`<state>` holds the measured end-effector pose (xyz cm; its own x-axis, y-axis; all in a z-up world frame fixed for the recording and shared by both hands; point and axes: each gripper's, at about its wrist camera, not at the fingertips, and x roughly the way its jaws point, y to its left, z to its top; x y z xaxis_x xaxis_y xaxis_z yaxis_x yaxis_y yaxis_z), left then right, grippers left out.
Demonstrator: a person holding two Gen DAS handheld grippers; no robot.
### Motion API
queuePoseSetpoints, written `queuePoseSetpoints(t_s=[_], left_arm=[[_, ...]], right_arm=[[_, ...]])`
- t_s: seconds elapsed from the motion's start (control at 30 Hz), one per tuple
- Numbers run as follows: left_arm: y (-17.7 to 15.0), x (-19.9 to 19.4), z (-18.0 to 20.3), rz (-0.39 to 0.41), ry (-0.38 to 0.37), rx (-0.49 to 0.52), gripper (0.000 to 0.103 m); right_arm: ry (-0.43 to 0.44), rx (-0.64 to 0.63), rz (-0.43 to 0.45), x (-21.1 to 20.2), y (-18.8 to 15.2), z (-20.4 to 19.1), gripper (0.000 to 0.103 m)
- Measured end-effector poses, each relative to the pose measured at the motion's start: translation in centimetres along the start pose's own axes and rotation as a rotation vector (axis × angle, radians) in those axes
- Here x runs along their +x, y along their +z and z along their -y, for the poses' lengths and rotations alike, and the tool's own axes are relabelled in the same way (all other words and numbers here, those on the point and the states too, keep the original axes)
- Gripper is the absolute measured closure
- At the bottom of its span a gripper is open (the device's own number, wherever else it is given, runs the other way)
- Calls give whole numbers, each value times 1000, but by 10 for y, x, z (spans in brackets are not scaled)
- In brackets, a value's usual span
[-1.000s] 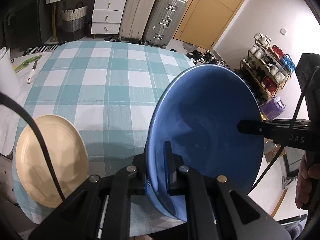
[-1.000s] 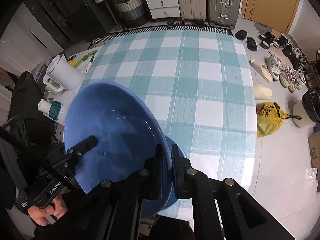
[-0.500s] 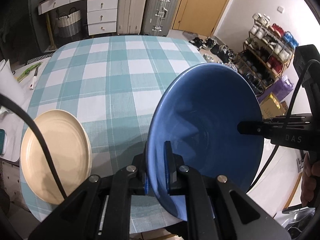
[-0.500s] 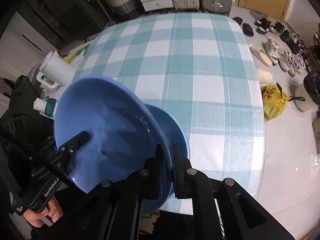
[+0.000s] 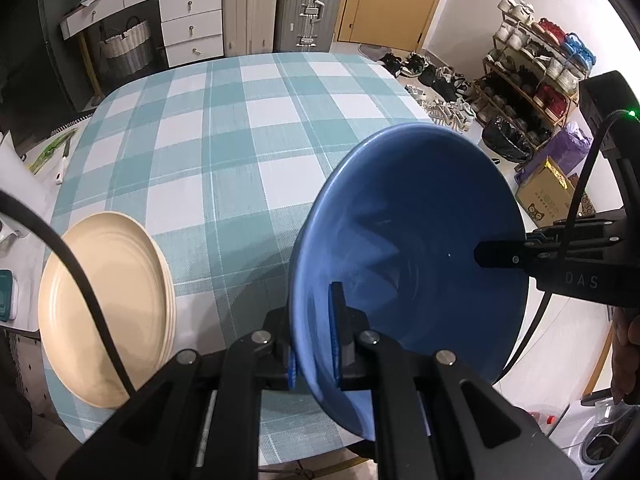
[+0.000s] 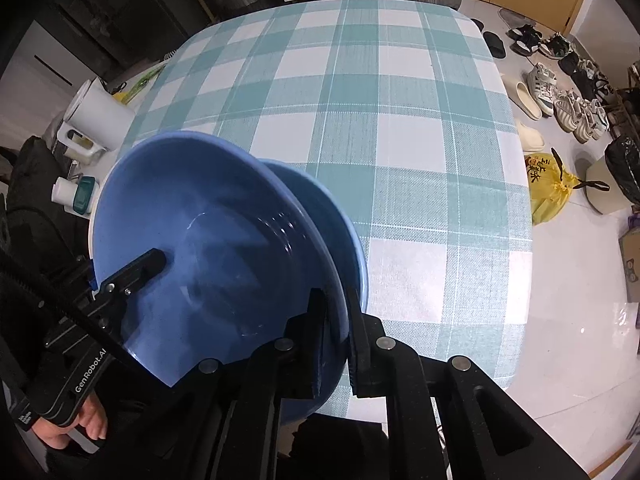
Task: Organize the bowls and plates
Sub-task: 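Carry the blue bowl with both tools toward the stacked bowls, then lower the blue bowl onto the stacked bowls with both tools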
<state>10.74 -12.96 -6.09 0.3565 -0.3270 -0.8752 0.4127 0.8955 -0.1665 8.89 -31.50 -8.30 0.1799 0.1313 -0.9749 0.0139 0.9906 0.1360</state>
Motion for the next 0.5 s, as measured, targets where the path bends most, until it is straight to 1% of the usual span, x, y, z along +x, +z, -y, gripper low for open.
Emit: queuePoseSetpoints(t_s=[0.13, 0.2, 0.3, 0.37, 0.5], left_arm=[[-1, 1, -1, 2, -2, -1, 95], [-1, 1, 1, 9, 11, 15, 94], [-2, 2, 6, 17, 58, 44, 93], [-2, 3, 6, 19, 62, 50, 90], [-3, 6, 6, 24, 79, 53, 89]], right_arm=[[-11, -9, 4, 0, 0, -2, 93], [-22, -13, 8, 0, 1, -3, 93], [-38, -25, 9, -1, 1, -6, 93], [-47, -36, 11, -2, 2, -9, 93], [-34, -29, 12, -6, 3, -7, 93]])
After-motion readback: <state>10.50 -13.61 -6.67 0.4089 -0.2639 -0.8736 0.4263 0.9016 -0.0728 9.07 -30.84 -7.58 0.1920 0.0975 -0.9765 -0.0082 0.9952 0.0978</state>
